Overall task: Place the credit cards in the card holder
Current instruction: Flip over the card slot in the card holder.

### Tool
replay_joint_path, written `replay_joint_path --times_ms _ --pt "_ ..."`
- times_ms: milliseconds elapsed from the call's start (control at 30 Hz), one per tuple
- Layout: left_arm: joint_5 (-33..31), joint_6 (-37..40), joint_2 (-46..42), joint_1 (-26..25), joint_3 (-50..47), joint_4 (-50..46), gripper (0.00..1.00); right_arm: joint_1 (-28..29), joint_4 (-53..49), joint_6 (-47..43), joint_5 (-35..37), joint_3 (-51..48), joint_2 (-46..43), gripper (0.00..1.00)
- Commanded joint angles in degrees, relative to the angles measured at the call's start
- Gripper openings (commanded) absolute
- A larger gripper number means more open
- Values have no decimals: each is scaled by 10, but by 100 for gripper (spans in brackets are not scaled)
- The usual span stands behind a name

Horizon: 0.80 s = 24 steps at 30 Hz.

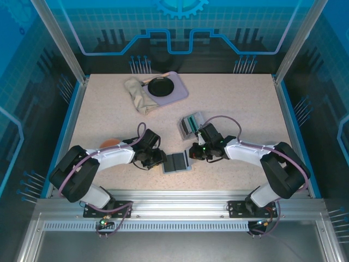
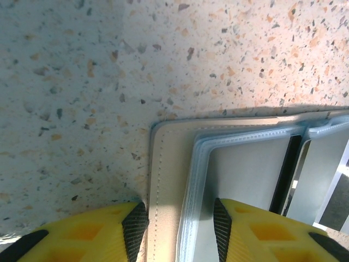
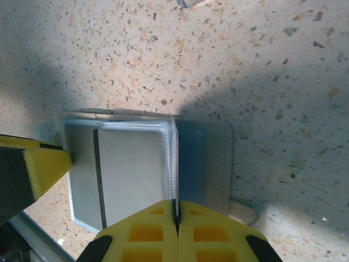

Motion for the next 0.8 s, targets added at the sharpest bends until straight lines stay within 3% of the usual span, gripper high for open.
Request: replay_joint_path --times_ms 0,200,467,767 --pt "32 -5 49 -17 -11 46 43 0 6 14 -31 -6 8 1" --pt "37 -6 53 -21 -6 54 42 -2 8 26 -47 -1 -4 1" --pt "64 -18 78 -30 18 105 38 -13 -62 5 -19 20 -76 2" --pt "85 -50 122 -49 66 170 38 -20 -37 16 -53 14 -59 2"
